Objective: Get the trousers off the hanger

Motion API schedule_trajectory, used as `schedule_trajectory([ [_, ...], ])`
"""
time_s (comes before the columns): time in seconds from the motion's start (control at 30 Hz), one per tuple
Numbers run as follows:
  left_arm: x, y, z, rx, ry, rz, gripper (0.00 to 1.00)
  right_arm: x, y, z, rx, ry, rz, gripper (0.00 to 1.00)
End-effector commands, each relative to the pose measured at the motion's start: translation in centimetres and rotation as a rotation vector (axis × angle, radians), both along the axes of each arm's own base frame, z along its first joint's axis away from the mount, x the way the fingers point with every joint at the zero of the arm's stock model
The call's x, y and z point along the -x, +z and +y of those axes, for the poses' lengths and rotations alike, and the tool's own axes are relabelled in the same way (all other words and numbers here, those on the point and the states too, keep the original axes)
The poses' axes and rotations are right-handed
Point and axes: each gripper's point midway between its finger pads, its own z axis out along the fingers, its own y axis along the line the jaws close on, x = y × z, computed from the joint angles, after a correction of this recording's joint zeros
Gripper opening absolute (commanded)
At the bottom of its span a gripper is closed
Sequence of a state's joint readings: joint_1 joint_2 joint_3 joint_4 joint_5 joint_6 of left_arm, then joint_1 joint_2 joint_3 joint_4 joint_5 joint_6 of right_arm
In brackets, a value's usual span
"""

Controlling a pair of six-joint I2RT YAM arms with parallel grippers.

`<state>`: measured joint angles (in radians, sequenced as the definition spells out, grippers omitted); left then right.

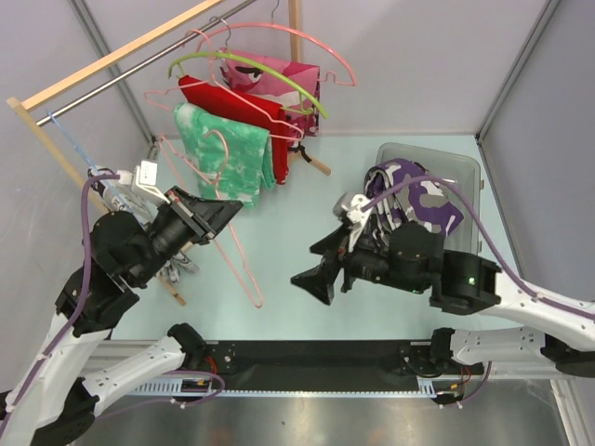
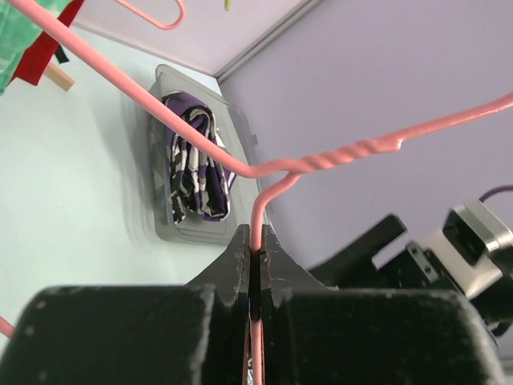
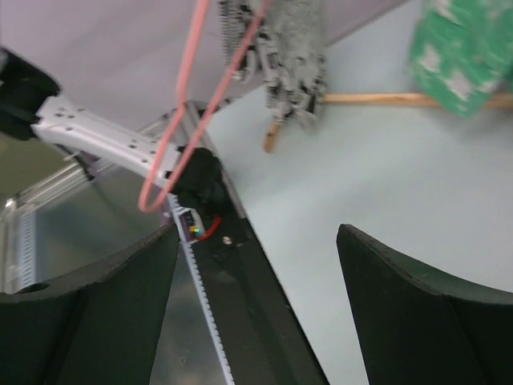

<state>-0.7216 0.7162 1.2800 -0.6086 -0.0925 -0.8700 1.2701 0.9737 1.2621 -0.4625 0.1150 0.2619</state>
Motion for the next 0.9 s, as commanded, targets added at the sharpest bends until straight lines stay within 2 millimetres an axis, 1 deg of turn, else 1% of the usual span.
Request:
schedule_trajectory([
  [0.0, -0.5, 1.4, 0.9, 0.094, 0.068, 0.006, 0.01, 3.4, 2.9, 4.5, -0.156, 0.186, -0.022, 0.85],
  [0.03, -0.6, 1.4, 1.1, 0.099, 0.083, 0.009, 0.0, 2.9, 3.3, 4.9, -0.171, 0.153, -0.031, 0.84],
  [0.07, -0.6, 1.6, 1.3, 0.107, 0.087, 0.007, 0.0, 3.2, 3.3, 5.3, -0.18, 0.161, -0.024, 0.84],
  [0.1, -0.6, 1.6, 1.4, 0.117, 0.095, 0.011, 0.0, 3.3, 3.1, 6.1, -0.181, 0.172, -0.025, 0.83],
  [0.2, -0.7, 1.7, 1.8, 0.135, 0.121, 0.014, 0.0, 3.7, 3.1, 7.4, -0.183, 0.187, -0.028, 0.8],
  [0.33, -0.8, 1.7, 2.3, 0.164, 0.147, 0.016, 0.0, 3.0, 2.4, 8.4, -0.179, 0.129, -0.024, 0.75],
  [0.37, -0.8, 1.7, 2.4, 0.176, 0.153, 0.02, 0.0, 2.9, 2.2, 8.6, -0.177, 0.122, -0.024, 0.71],
  [0.5, -0.9, 1.8, 2.7, 0.218, 0.17, 0.026, 0.0, 3.1, 2.1, 9.5, -0.2, 0.115, -0.029, 0.64],
  [0.53, -1.0, 1.6, 2.7, 0.221, 0.172, 0.034, 0.01, 2.7, 1.8, 9.6, -0.196, 0.086, -0.028, 0.62],
  [0.57, -0.9, 1.8, 2.7, 0.239, 0.174, 0.033, 0.0, 2.5, 1.7, 9.6, -0.202, 0.073, -0.025, 0.6],
  [0.6, -0.9, 1.7, 2.7, 0.245, 0.175, 0.035, 0.0, 2.3, 2.2, 9.8, -0.228, 0.062, -0.026, 0.58],
  [0.63, -1.0, 1.6, 2.8, 0.25, 0.177, 0.037, 0.0, 2.3, 1.9, 10.2, -0.226, 0.06, -0.019, 0.54],
  [0.7, -1.0, 1.6, 2.6, 0.27, 0.176, 0.047, 0.0, 2.1, 1.9, 10.4, -0.237, 0.046, -0.016, 0.51],
  [0.73, -0.9, 1.6, 2.7, 0.28, 0.174, 0.048, 0.01, 2.1, 1.6, 10.6, -0.234, 0.039, -0.013, 0.47],
  [0.83, -0.9, 1.9, 2.5, 0.29, 0.165, 0.041, 0.0, 1.8, 1.7, 10.9, -0.243, 0.012, -0.014, 0.36],
  [0.87, -0.9, 1.9, 2.5, 0.292, 0.164, 0.04, 0.0, 1.7, 1.6, 11.0, -0.246, 0.008, -0.009, 0.34],
])
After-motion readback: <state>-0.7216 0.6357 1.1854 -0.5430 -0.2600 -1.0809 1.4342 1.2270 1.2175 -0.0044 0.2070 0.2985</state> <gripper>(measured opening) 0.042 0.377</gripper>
